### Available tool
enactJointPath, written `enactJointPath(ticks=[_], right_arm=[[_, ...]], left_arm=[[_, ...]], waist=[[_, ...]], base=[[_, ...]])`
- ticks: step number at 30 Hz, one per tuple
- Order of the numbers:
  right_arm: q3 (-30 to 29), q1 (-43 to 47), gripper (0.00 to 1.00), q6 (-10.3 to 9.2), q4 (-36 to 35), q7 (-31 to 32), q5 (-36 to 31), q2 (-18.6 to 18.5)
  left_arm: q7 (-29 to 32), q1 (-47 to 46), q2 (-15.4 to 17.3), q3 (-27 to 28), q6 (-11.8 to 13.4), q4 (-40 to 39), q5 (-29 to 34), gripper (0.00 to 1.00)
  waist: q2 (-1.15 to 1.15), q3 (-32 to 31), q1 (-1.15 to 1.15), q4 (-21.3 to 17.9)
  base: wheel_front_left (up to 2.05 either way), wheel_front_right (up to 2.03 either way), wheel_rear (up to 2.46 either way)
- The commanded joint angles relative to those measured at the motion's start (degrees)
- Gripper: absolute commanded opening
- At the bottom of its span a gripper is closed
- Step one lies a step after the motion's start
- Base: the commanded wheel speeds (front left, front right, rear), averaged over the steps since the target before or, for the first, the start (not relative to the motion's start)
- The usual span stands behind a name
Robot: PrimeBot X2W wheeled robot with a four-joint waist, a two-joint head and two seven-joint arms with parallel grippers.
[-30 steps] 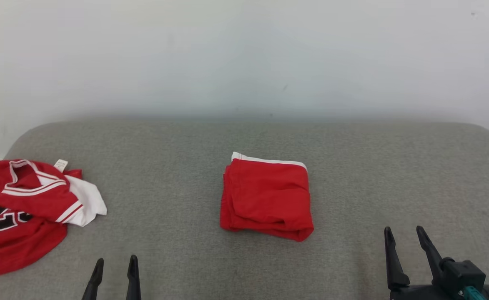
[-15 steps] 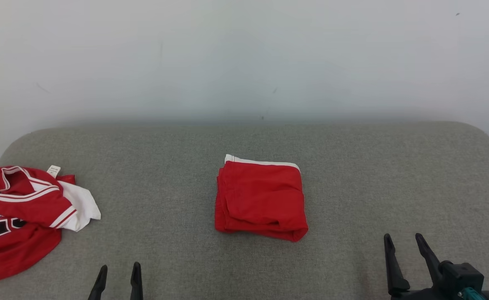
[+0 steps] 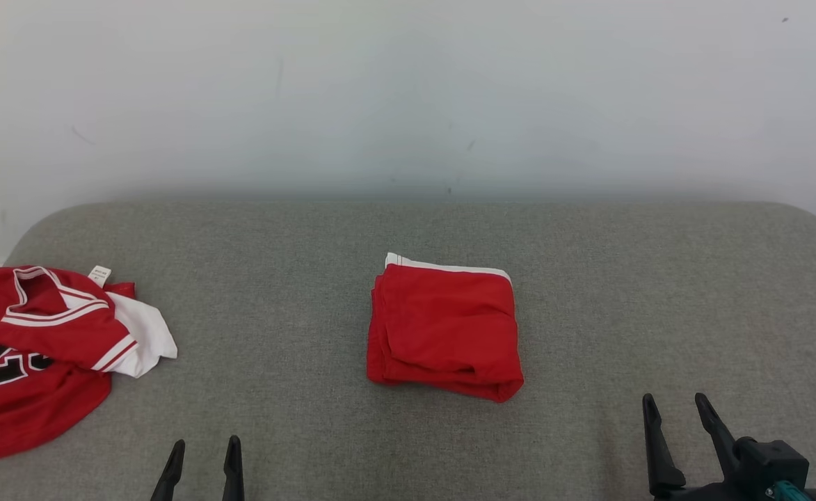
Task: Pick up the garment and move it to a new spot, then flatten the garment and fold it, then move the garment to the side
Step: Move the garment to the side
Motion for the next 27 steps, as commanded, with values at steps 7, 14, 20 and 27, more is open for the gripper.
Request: enactJointPath(ticks=[7,14,20,27], right_arm=[[0.72,0.64,1.0,-0.14,0.71,0.32,0.6,-0.04],[2.24,-0.1,1.0,-0.14,0.41,4.55,-0.95,-0.05],[2.33,-6.34,1.0,-0.14,1.65,17.61,-1.93,-0.02],[0.19,-16.82,1.0,-0.14,7.35,36.22,-1.21,-0.06]], left_arm=[[-0.22,-0.91,-0.25,-0.27,-0.3,0.66,0.28,1.0],[-0.22,-0.16,-0.33,-0.86,-0.33,1.07,-0.2,1.0],[-0.22,0.36,-0.13,-1.17,-0.34,0.73,-0.28,1.0],[-0.22,0.11,0.48,-2.58,-0.35,0.56,-0.42,1.0]], waist=[[0.0,-0.52,0.0,0.69],[0.0,-1.69,0.0,1.65],[0.0,-1.96,0.0,2.61],[0.0,-1.36,0.0,4.97]], base=[[0.0,0.0,0.0],[0.0,0.0,0.0],[0.0,0.0,0.0],[0.0,0.0,0.0]])
